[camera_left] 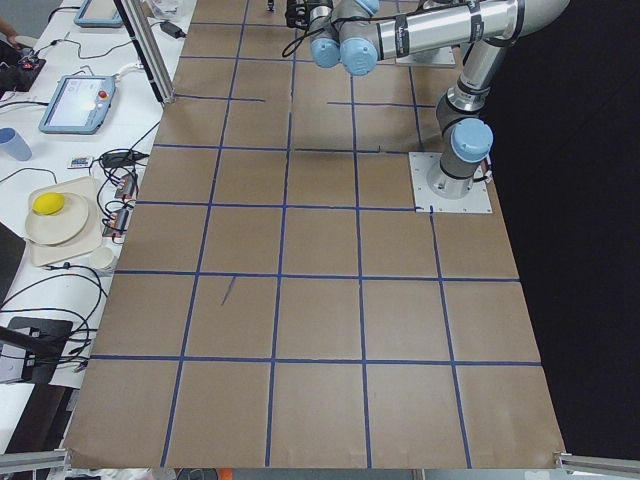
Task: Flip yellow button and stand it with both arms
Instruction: 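Close the right gripper on the yellow cap held by the left gripper, then open the left gripper and pull it back while the right gripper carries the button away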
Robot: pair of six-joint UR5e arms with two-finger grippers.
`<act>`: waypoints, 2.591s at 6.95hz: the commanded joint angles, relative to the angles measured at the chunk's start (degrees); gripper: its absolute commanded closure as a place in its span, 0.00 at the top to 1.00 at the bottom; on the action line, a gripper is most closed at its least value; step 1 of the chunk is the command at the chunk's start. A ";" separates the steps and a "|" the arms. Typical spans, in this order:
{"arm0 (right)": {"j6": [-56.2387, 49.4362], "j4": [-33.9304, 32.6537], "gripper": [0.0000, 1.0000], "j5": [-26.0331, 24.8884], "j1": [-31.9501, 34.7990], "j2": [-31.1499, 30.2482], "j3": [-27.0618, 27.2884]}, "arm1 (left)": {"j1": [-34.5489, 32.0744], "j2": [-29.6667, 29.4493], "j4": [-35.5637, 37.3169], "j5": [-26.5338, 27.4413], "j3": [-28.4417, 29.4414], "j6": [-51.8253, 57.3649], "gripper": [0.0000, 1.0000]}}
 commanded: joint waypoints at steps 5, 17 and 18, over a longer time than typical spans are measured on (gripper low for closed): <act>-0.55 -0.51 0.30 0.01 -0.20 -0.24 -0.49 | -0.09 1.36 -0.36 0.48 0.20 0.00 0.10; -37.05 -17.02 0.21 -40.47 -2.14 -2.70 -0.16 | 11.25 -4.43 14.54 44.20 2.57 -14.37 1.00; -45.03 -23.03 0.21 -44.86 -2.23 -2.79 3.34 | 10.90 -4.79 21.28 48.43 2.58 -17.81 1.00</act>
